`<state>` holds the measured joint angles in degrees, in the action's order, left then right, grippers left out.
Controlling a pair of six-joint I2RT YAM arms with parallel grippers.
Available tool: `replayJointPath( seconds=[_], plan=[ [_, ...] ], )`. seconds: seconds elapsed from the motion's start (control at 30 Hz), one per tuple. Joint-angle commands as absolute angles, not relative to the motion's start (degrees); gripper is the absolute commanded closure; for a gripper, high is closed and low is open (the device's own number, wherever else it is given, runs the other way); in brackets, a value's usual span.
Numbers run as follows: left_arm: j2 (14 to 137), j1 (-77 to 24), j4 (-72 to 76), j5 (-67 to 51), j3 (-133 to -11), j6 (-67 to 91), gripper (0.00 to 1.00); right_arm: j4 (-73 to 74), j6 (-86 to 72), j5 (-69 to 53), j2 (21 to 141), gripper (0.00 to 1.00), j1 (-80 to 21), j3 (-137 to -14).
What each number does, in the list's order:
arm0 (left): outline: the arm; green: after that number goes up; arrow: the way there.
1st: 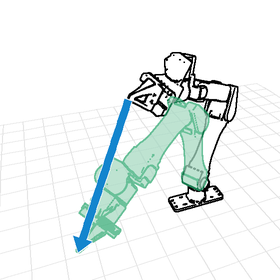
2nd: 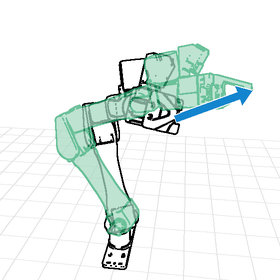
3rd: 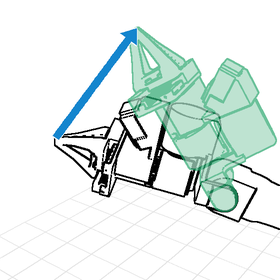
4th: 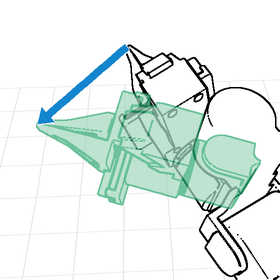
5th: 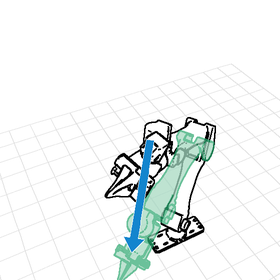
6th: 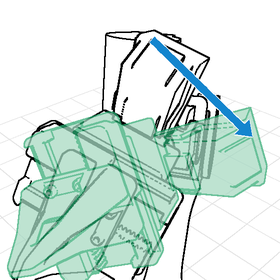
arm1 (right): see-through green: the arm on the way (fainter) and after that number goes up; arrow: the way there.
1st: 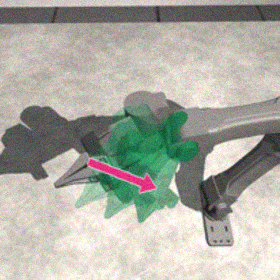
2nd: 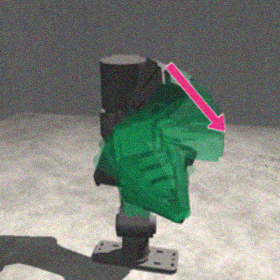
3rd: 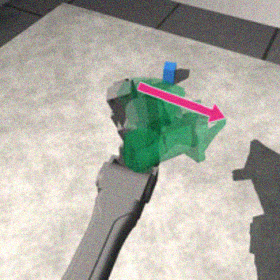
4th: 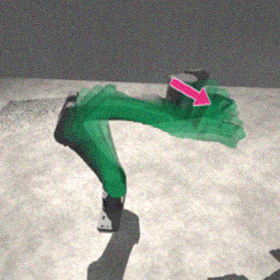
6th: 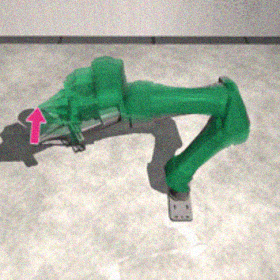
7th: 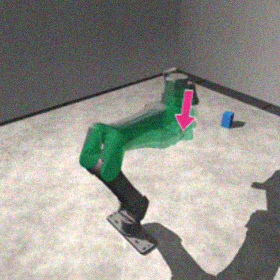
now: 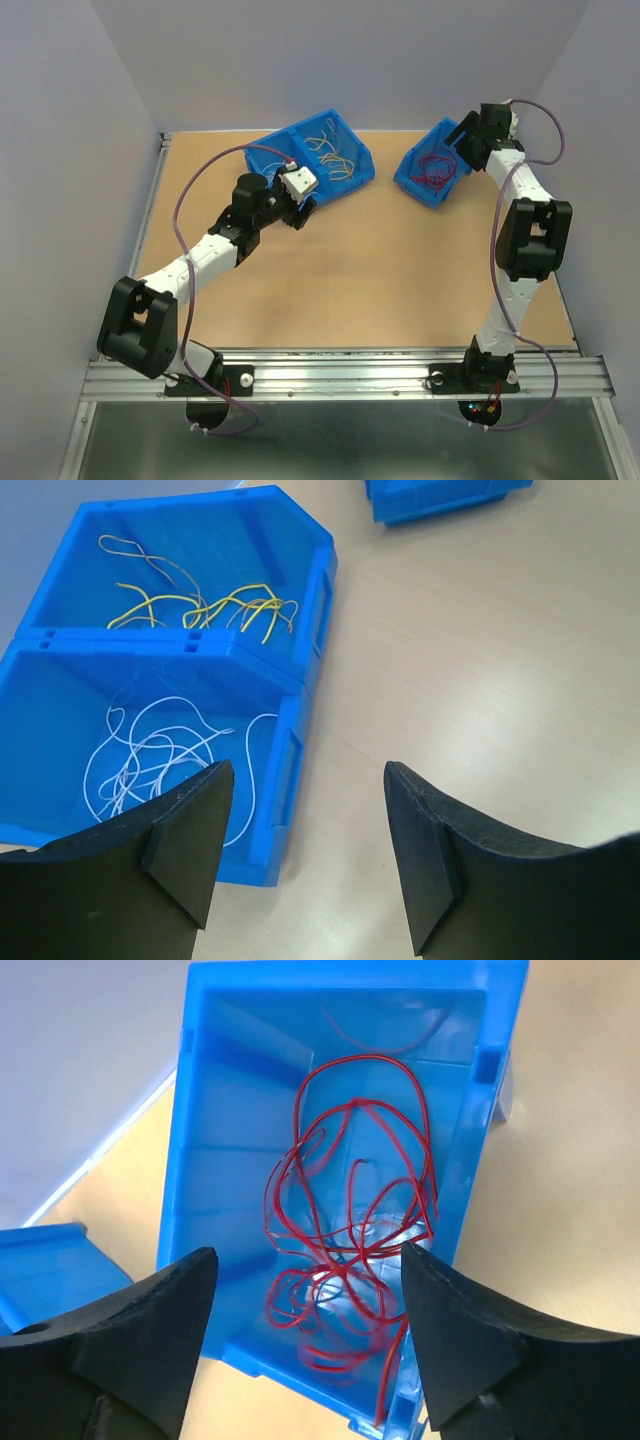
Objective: Untangle the cables
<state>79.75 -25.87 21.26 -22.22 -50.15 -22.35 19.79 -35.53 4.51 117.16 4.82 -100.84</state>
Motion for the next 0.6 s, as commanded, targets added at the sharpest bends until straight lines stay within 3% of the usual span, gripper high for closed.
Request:
replayJointPath(
  seconds=[0.0, 0.37, 0.57],
  plan=[
    [78.1, -25.8, 23.9, -22.5, -49.7, -22.3, 0.27, 18.5, -35.2, 5.0, 115.9, 0.16, 4.7, -102.8],
    [77.8, -25.8, 25.0, -21.4, -49.0, -22.0, 0.27, 17.8, -34.1, 4.1, 98.1, 0.14, 3.3, -93.9],
    [78.1, -25.8, 26.4, -20.7, -48.3, -21.7, 0.27, 16.9, -32.3, 1.3, 85.3, 0.13, -5.3, -81.2]
  ],
)
